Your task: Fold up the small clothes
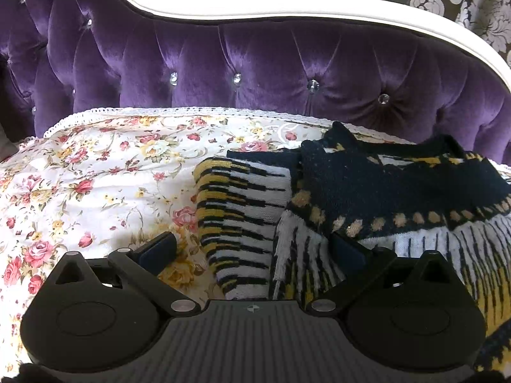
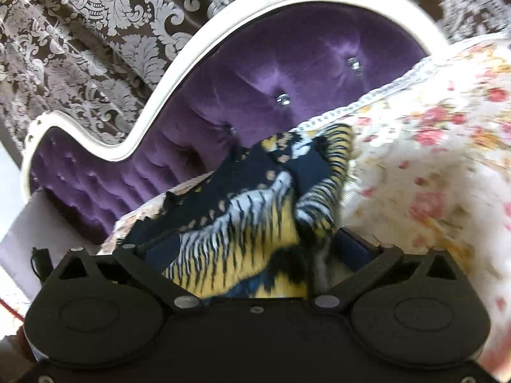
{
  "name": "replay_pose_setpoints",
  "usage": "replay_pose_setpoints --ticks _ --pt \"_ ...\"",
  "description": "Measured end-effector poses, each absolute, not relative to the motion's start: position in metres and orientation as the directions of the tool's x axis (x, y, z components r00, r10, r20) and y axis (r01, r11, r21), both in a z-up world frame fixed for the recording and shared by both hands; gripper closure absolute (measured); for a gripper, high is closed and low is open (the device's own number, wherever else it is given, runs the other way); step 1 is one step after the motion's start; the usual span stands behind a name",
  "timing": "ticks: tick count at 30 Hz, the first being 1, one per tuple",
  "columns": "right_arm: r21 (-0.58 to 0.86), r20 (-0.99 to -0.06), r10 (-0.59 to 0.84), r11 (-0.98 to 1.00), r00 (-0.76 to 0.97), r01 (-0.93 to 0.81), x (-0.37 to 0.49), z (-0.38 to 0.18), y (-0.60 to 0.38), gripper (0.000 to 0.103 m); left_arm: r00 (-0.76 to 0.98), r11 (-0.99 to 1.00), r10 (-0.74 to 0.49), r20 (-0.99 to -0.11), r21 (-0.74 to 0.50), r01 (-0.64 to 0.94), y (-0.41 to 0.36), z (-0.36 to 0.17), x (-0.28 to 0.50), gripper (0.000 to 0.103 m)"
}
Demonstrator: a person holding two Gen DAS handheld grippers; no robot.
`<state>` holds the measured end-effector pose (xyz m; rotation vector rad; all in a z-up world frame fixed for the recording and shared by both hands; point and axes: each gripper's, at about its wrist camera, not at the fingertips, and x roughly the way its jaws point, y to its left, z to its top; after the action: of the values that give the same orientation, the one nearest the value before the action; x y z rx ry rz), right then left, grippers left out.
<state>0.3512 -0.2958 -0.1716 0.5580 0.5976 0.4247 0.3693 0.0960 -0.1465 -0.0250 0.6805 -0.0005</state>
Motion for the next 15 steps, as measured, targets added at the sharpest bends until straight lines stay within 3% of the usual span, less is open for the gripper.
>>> replay_pose_setpoints --ticks 15 --pt "0.591 -0.379 0.586 0.749 0.716 -0.299 0.374 -0.177 -0.296 0.0 0.783 1.0 0.0 -0.622 -0.014 -0.011 0.096 -0.147 0.37 0.0"
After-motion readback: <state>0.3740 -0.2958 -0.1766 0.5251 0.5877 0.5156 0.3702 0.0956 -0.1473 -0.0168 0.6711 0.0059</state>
